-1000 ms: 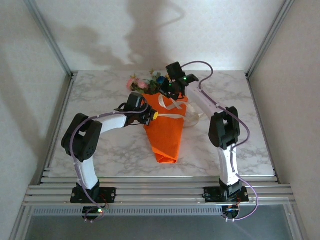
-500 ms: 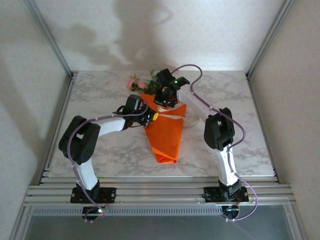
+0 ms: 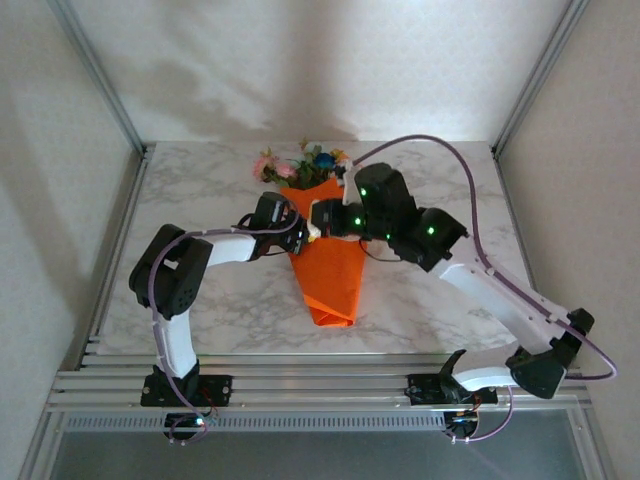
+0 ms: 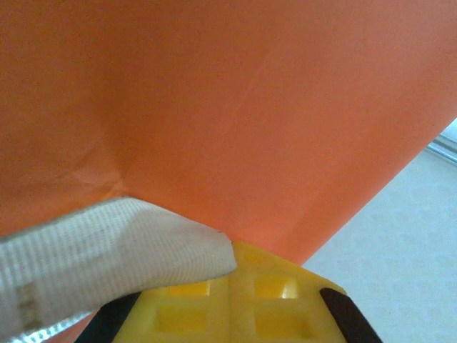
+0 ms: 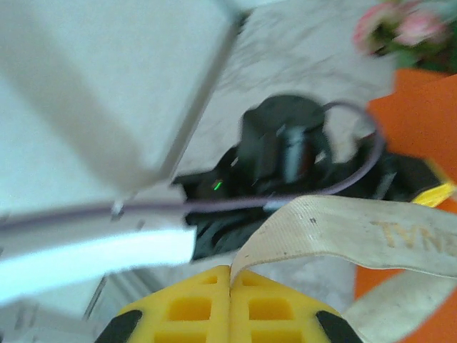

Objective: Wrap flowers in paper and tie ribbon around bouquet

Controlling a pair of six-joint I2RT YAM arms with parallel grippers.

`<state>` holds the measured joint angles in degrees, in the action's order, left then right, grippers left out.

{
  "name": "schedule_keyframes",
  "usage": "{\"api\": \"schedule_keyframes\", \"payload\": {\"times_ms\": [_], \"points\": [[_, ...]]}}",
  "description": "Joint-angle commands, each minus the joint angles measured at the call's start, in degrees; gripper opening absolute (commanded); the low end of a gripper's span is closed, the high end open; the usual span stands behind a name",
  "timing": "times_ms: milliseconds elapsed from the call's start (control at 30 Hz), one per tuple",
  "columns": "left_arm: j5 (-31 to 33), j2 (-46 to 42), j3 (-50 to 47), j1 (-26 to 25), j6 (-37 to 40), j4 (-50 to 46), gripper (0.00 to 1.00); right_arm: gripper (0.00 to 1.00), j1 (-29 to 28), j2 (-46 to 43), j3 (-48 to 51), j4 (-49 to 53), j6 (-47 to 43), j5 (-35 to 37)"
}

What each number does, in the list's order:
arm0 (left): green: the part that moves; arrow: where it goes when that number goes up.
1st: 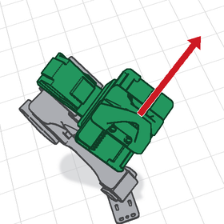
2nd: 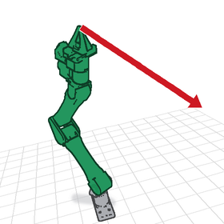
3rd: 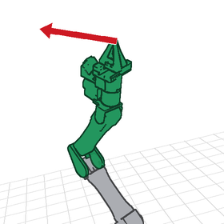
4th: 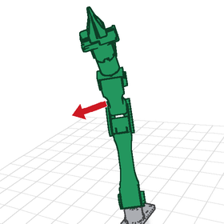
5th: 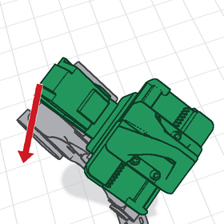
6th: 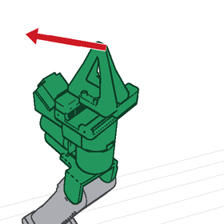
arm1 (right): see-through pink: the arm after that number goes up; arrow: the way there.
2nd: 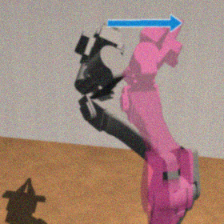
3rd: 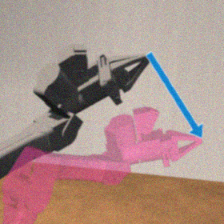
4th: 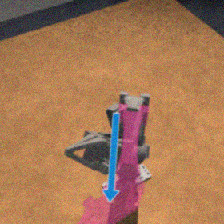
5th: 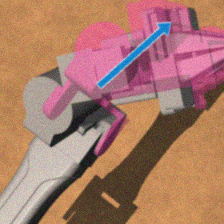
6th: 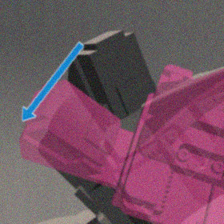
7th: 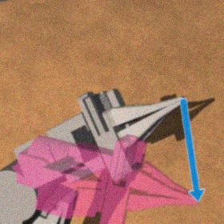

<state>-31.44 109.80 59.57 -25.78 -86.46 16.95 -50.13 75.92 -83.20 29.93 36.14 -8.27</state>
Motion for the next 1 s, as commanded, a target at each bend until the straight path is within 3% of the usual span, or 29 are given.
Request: {"api": "schedule_keyframes", "payload": {"times_ms": [0,267,433,533,700,967], "points": [[-1.68,1.07,1.86,0.39,1.83,1.25,0.00,0.00,-1.46,-1.09,3.28,-7.27,-3.37,-8.82],[-2.55,2.15,2.56,0.42,2.58,2.40,0.00,0.00,-2.36,6.13,-6.27,-11.56,-2.51,-13.41],[-2.92,2.02,1.25,0.56,2.45,5.42,0.00,0.00,4.26,13.79,-7.96,-15.45,3.55,-10.23],[-2.92,1.54,-0.13,0.55,1.67,7.74,0.00,0.00,9.60,21.51,-12.27,-10.20,6.59,-5.96],[-2.86,1.35,-0.83,0.55,0.28,10.30,0.00,0.00,15.65,29.50,-10.12,-10.75,13.40,-6.13],[-2.13,-2.03,-3.06,0.20,-1.52,10.24,0.00,0.00,18.53,37.11,-13.53,3.33,14.49,-0.41]]}}
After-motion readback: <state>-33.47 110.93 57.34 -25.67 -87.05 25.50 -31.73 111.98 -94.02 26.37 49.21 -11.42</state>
